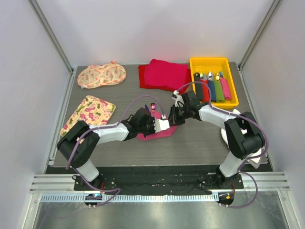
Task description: Place the utensils on the paper napkin and roll it up
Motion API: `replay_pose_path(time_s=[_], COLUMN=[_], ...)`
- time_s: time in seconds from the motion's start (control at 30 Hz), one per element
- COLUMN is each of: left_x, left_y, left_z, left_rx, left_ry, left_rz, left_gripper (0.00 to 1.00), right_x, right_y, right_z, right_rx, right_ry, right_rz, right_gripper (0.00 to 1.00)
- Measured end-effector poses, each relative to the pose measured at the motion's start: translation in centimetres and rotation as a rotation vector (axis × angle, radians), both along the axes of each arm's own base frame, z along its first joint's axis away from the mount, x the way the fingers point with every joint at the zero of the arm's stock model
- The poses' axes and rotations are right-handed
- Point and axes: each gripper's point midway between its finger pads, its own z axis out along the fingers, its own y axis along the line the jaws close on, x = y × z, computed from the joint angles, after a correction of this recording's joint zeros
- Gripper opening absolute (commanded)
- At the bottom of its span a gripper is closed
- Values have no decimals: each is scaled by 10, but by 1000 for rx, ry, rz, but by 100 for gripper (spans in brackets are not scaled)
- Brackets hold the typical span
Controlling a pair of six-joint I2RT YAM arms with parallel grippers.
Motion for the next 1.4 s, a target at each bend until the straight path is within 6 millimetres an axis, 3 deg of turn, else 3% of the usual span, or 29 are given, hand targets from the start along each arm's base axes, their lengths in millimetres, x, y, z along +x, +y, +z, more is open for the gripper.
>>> replay_pose_path(time_s=[0.27, 0.37, 0.57, 0.77, 0.83, 1.0, 1.13, 1.27, 1.4], left_x=[23, 23, 15, -1, -9, -24, -20, -8, 17], left_y=[3, 8, 23, 31, 27, 21, 20, 29, 49], left_z=[10, 15, 33, 82, 87, 62, 34, 18, 18], left_rx=[-36, -53, -117, -305, -344, -334, -306, -323, -372], left_ry=[33, 76, 202, 373, 437, 642, 793, 893, 890], left_rz=[120, 174, 316, 452, 472, 544, 644, 764, 901], left_gripper=[38, 40, 39, 31, 28, 21, 19, 23, 22], right_x=[-9, -14, -24, -24, -23, -22, -22, -22, -21], right_y=[14, 20, 31, 29, 28, 26, 26, 26, 27], right_z=[-12, -16, -30, -40, -42, -49, -50, -50, -49], right_rx=[19, 16, -4, -34, -43, -60, -62, -61, -62], right_ry=[56, 61, 80, 86, 85, 93, 96, 96, 90], right_rz=[22, 41, 79, 70, 64, 56, 55, 56, 57], right_gripper=[1, 1, 1, 1, 1, 1, 1, 1, 1])
